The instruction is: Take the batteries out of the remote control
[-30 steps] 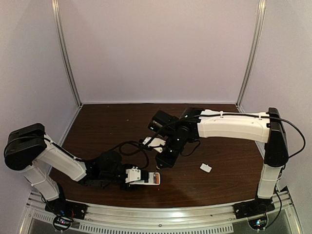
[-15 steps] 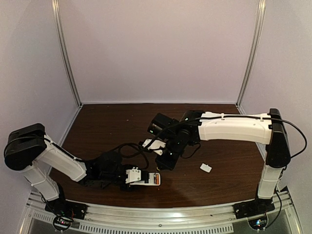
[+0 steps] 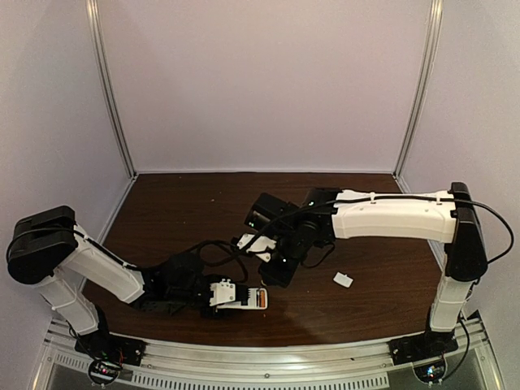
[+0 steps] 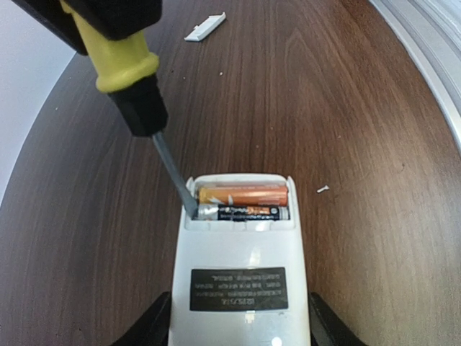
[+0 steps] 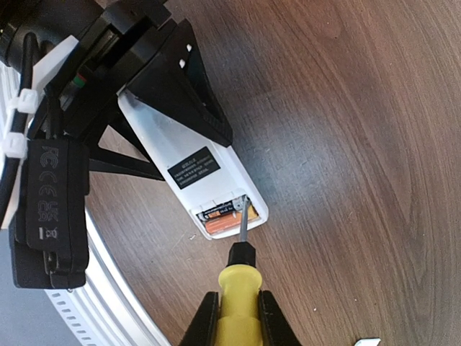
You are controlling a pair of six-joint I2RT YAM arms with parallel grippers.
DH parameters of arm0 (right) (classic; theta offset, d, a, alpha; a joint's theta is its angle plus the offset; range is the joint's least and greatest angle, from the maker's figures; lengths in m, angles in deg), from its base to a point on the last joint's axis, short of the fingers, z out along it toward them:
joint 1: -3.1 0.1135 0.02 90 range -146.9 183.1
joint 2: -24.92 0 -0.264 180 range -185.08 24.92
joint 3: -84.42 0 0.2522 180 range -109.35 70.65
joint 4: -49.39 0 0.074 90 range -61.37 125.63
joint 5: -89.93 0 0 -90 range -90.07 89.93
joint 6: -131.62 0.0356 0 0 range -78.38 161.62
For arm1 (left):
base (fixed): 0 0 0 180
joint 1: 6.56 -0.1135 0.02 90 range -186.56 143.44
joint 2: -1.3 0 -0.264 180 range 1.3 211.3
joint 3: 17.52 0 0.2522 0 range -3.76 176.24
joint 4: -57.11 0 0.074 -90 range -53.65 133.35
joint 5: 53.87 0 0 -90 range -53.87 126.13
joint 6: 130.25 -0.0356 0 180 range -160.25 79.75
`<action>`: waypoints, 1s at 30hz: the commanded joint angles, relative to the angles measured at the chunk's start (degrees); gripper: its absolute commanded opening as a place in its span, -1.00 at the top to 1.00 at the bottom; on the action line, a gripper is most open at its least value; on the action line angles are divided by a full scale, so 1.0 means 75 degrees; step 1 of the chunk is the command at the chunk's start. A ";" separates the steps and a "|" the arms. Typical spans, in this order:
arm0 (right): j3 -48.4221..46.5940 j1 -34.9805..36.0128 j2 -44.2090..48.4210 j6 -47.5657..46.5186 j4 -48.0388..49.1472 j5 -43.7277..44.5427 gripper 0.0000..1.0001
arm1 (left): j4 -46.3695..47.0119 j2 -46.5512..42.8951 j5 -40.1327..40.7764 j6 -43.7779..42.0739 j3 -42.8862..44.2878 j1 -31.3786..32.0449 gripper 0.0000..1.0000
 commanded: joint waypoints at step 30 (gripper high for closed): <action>0.1040 0.0868 0.0390 0.0524 -0.0218 -0.1128 1.00 | 0.1657 -0.0116 0.0872 0.0182 0.0195 -0.0113 1.00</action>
